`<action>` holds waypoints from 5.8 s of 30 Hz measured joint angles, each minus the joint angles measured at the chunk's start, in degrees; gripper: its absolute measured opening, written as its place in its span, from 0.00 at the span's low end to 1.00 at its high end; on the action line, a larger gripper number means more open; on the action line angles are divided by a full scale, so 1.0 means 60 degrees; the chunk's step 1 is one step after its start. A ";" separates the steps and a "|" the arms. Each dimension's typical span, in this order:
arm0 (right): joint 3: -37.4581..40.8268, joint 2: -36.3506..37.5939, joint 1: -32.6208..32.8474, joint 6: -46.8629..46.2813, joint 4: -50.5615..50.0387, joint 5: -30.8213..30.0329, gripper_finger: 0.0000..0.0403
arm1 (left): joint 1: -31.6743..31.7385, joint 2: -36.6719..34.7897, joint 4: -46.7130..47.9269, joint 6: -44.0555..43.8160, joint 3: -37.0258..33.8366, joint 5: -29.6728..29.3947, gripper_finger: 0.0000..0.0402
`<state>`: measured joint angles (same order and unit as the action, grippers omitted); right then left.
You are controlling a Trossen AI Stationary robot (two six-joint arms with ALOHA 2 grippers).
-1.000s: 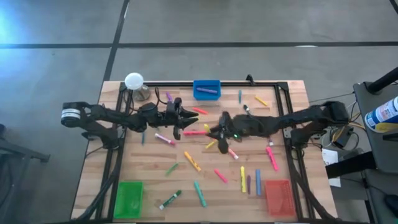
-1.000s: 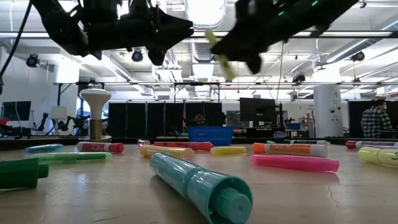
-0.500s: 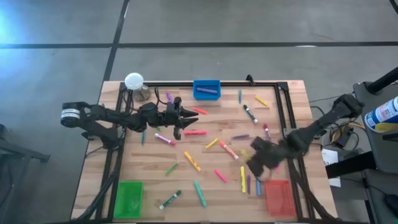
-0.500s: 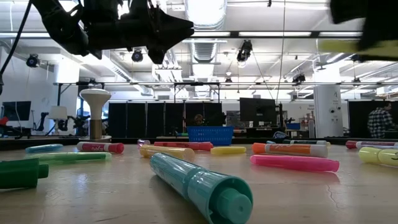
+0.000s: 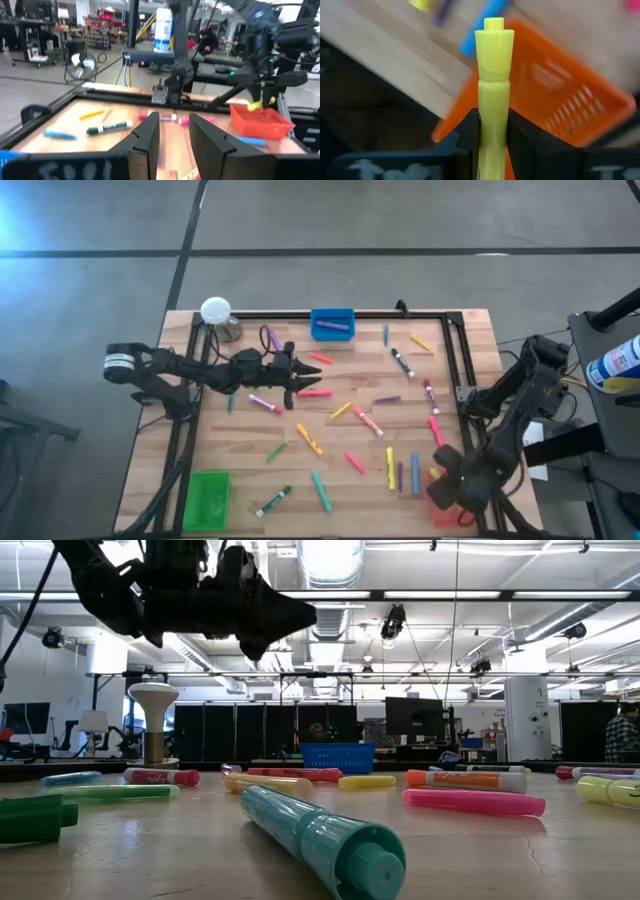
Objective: Pick & Place Markers
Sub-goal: Put the left yellow highlighter into the blue bin, then put the top green marker into the orange bin
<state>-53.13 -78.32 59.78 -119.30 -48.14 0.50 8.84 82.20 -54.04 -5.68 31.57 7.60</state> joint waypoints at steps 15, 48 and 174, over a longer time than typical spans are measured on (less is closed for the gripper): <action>-0.0159 -0.2141 0.0107 -0.0300 -0.0144 0.1462 0.17 | -0.0079 0.0206 -0.0081 -0.0117 0.0000 0.0004 0.25; -0.0617 -0.1030 -0.0011 0.0192 -0.0055 0.1675 0.17 | 0.0027 0.0202 0.0088 -0.0298 0.0033 0.0000 0.25; 0.2468 0.0569 -1.5770 1.3388 0.2728 -0.1852 0.32 | 0.3968 0.2187 -0.3282 -0.1555 -0.1315 0.1475 0.00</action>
<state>-38.32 -74.91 -34.84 -38.97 -31.77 -10.61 32.64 95.33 -73.73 -15.00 23.68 16.45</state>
